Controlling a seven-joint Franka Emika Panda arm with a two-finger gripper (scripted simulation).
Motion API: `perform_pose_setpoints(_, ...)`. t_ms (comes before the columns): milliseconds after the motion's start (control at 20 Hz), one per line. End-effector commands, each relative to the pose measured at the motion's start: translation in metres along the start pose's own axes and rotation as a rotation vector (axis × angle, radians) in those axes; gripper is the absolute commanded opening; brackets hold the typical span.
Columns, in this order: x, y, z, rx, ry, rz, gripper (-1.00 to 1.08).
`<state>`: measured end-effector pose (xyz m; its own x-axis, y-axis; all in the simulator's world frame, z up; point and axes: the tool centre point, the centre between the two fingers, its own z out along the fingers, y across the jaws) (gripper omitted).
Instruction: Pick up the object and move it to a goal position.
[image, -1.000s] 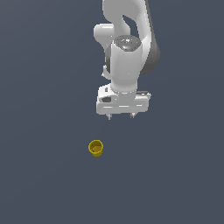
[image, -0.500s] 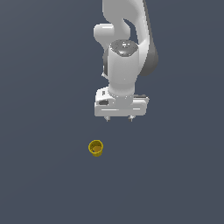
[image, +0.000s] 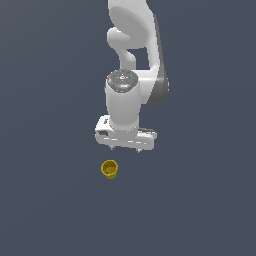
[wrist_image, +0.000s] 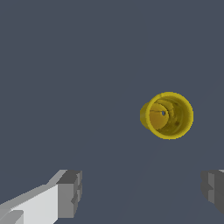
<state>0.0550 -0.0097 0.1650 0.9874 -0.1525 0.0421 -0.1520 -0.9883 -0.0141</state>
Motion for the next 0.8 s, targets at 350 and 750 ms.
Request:
perform_pose_setpoints(350,0.033,0.046,0.050,-0.013,-0.030,0.199,1.00)
perform_pose_setpoints(750,0.042,0.063,0.069,-0.019,-0.040,0.266,1.00)
